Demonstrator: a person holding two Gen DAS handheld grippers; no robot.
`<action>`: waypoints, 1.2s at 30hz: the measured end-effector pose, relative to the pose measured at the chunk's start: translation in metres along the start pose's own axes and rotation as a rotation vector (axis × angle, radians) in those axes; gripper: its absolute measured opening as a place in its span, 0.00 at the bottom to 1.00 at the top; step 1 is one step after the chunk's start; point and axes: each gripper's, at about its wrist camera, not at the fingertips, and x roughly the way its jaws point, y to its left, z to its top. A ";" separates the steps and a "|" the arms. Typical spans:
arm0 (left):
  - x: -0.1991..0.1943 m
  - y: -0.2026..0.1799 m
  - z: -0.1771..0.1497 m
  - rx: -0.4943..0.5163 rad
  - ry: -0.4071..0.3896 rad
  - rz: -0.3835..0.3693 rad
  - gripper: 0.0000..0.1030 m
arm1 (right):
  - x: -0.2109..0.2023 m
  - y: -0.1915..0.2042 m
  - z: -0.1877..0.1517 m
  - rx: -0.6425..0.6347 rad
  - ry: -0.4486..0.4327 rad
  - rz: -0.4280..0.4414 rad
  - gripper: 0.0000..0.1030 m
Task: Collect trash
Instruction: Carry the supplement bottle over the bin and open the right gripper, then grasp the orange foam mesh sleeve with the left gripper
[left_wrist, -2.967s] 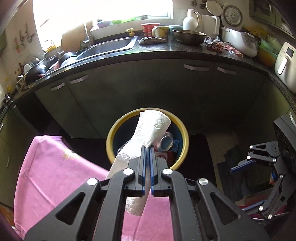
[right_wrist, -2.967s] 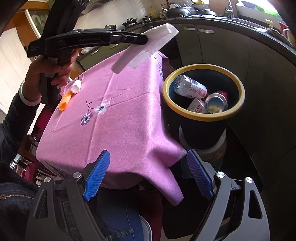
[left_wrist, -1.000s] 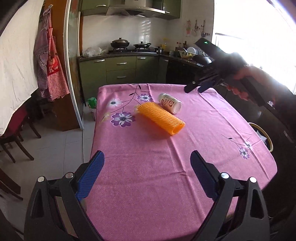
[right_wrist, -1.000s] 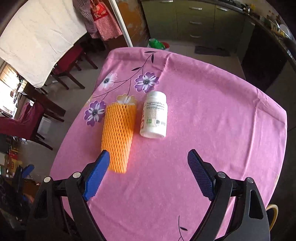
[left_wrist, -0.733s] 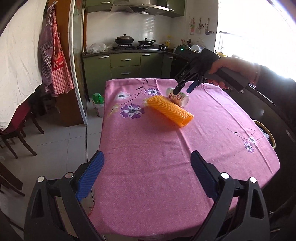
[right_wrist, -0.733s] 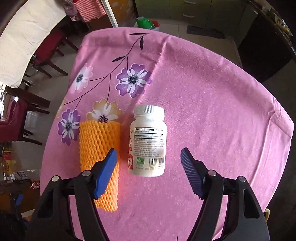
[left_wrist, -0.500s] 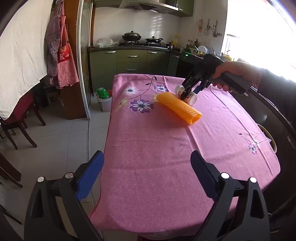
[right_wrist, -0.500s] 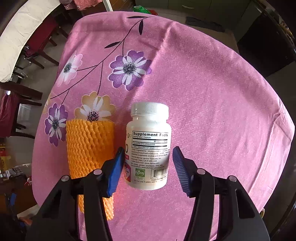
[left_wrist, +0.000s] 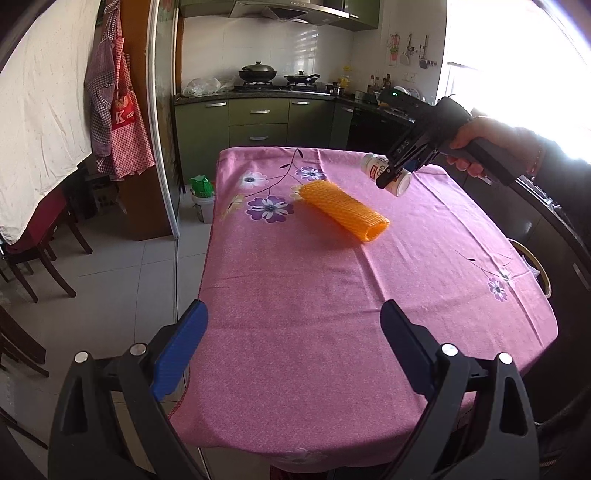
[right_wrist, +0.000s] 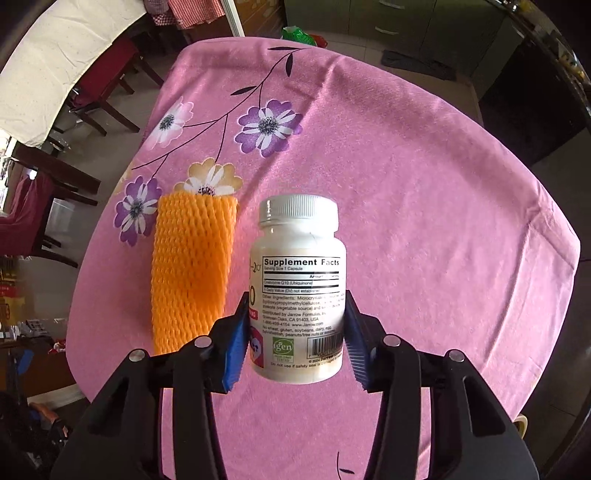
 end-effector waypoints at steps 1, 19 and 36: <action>-0.001 -0.004 0.001 0.008 -0.002 -0.006 0.87 | -0.011 -0.007 -0.013 0.006 -0.016 0.011 0.45; 0.009 -0.097 0.007 0.151 0.003 -0.127 0.87 | -0.111 -0.288 -0.343 0.604 -0.128 -0.168 0.45; 0.028 -0.104 0.017 0.137 0.059 -0.031 0.93 | -0.112 -0.264 -0.420 0.705 -0.394 0.008 0.63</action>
